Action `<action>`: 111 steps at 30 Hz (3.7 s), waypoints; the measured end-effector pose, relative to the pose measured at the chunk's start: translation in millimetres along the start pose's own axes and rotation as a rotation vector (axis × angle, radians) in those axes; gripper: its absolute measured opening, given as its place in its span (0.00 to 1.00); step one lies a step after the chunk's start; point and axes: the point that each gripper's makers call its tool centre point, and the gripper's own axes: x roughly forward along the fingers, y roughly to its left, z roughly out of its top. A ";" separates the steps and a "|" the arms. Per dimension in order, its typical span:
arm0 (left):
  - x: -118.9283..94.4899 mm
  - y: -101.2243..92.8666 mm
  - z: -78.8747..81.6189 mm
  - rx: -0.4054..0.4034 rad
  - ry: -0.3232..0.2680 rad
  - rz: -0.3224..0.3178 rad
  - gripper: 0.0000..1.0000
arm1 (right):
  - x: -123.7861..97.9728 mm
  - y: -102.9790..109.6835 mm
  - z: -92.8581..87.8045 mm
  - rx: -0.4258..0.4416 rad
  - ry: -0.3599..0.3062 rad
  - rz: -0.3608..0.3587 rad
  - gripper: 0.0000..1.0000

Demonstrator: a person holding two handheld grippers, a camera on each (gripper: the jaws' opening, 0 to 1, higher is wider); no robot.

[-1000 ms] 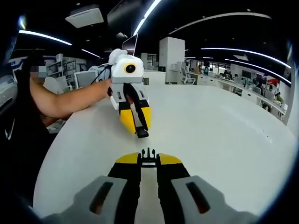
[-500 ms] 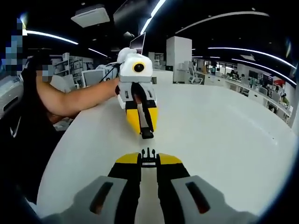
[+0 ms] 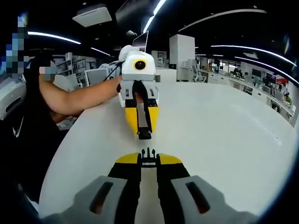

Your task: Snap the two parts of the plastic buckle together until the buckle closes and remains connected.

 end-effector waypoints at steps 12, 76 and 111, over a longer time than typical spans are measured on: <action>4.6 -5.3 -2.2 0.036 0.003 -0.019 0.11 | 0.5 1.1 -0.6 -0.013 0.001 0.007 0.11; 4.5 -2.2 1.2 0.053 -0.015 0.001 0.11 | 4.3 3.4 3.0 -0.029 -0.016 0.004 0.11; 11.4 4.7 -10.5 0.085 0.006 0.016 0.11 | 12.6 2.6 -9.6 -0.047 0.028 0.000 0.11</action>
